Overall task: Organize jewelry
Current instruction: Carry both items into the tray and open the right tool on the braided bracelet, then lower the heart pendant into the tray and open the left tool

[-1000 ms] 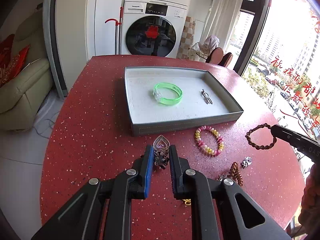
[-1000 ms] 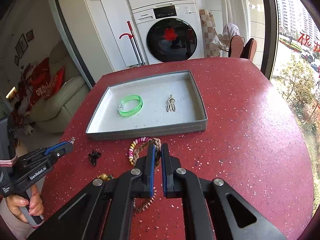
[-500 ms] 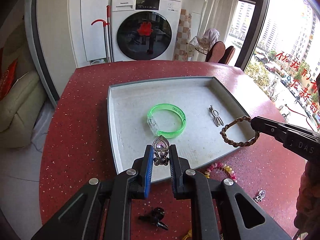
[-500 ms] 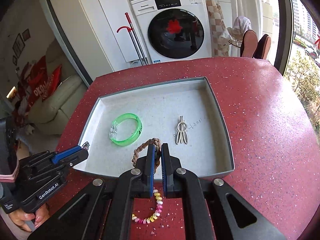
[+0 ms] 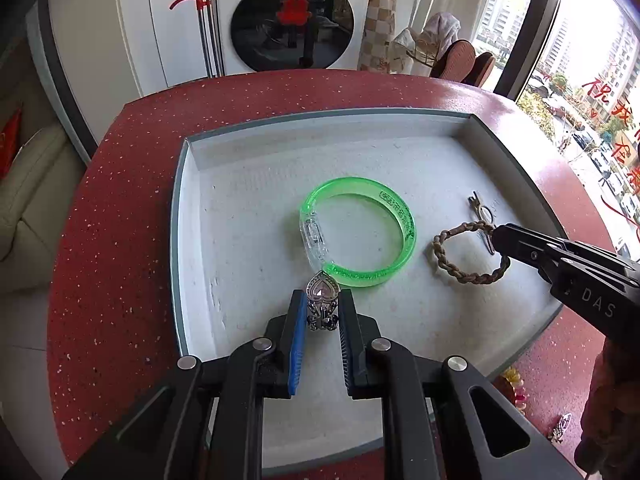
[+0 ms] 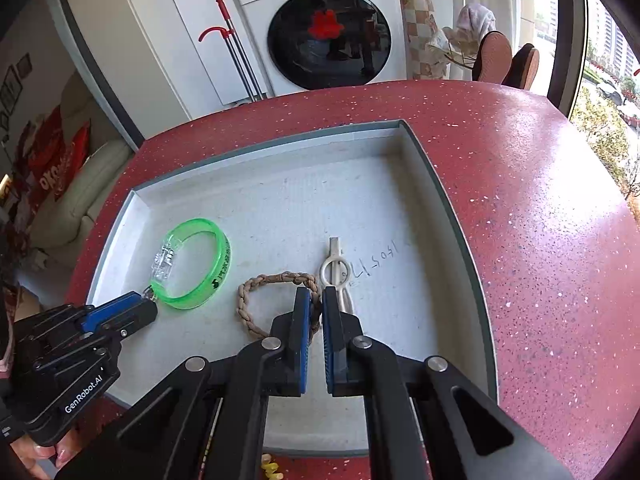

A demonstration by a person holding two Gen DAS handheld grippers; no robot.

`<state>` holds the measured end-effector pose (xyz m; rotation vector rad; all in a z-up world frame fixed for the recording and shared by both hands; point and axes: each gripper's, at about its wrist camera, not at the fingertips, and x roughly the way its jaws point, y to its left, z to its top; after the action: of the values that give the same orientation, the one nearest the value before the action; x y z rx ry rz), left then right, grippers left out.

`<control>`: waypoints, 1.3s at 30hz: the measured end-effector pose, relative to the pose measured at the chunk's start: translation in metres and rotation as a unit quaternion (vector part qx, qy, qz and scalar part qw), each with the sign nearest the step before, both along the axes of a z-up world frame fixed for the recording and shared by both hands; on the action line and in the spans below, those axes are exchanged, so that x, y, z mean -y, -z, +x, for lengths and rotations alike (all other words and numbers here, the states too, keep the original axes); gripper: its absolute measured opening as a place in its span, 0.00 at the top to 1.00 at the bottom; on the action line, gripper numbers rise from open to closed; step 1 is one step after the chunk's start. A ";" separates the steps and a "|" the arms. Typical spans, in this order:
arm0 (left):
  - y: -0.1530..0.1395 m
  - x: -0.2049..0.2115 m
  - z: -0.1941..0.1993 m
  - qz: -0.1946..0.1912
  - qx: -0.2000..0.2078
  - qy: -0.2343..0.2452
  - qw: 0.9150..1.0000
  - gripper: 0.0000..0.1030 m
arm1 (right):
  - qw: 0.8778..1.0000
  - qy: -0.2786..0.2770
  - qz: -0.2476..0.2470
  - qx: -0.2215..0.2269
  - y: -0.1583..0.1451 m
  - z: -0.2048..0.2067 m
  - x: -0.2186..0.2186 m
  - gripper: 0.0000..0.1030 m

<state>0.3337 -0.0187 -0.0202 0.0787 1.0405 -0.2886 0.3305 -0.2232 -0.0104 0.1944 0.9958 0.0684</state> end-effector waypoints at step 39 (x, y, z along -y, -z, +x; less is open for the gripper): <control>-0.034 0.023 -0.024 0.041 0.131 -0.037 0.990 0.00 | 1.000 0.010 0.019 0.018 -0.031 -0.030 0.005 0.50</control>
<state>0.3100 -0.0413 0.0135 0.1484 0.7913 -0.1619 0.3002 -0.2283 0.0205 0.2370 0.9571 0.0732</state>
